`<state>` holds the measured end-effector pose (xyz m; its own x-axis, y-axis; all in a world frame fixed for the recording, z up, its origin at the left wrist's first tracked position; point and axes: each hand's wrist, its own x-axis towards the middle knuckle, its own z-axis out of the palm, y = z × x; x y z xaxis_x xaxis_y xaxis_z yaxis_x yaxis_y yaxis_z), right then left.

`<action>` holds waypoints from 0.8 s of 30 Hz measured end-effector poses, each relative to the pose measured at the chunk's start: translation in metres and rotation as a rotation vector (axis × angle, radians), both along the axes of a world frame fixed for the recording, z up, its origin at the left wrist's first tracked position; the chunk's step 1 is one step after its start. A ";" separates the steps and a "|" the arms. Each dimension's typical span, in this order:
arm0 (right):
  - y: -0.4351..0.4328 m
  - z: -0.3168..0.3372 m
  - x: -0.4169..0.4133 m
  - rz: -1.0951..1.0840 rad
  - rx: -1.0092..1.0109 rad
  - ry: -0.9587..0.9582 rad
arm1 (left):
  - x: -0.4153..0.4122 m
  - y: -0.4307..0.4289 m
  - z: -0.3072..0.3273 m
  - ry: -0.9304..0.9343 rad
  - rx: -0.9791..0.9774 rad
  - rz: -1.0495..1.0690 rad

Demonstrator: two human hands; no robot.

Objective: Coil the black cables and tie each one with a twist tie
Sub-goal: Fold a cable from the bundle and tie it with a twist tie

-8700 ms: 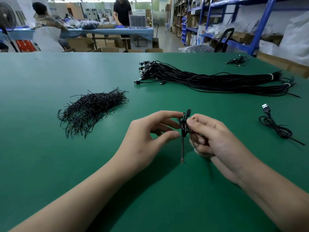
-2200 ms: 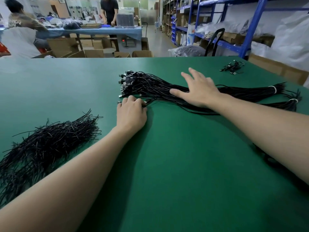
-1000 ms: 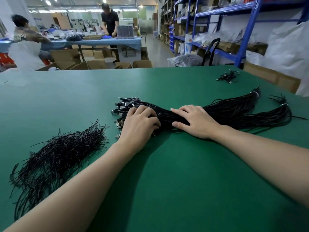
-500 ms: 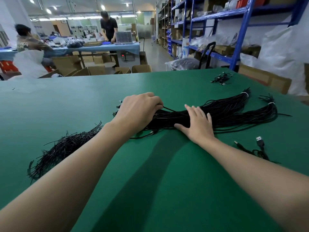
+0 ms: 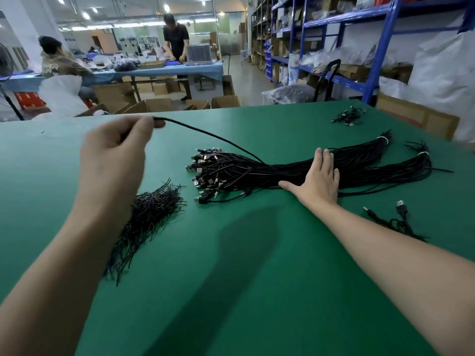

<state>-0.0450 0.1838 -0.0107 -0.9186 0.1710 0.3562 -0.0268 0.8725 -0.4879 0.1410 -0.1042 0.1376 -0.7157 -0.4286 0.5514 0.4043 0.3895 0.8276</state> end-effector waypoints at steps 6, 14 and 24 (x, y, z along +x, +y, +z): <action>-0.030 0.030 0.098 0.211 -0.347 0.341 | 0.018 0.039 -0.049 -0.168 0.424 -0.086; -0.059 0.059 0.207 0.624 -0.865 -0.318 | 0.046 0.098 -0.085 -0.192 0.297 -0.291; -0.038 0.056 0.212 0.537 -1.590 -0.411 | 0.069 0.096 -0.125 -0.323 0.007 -0.529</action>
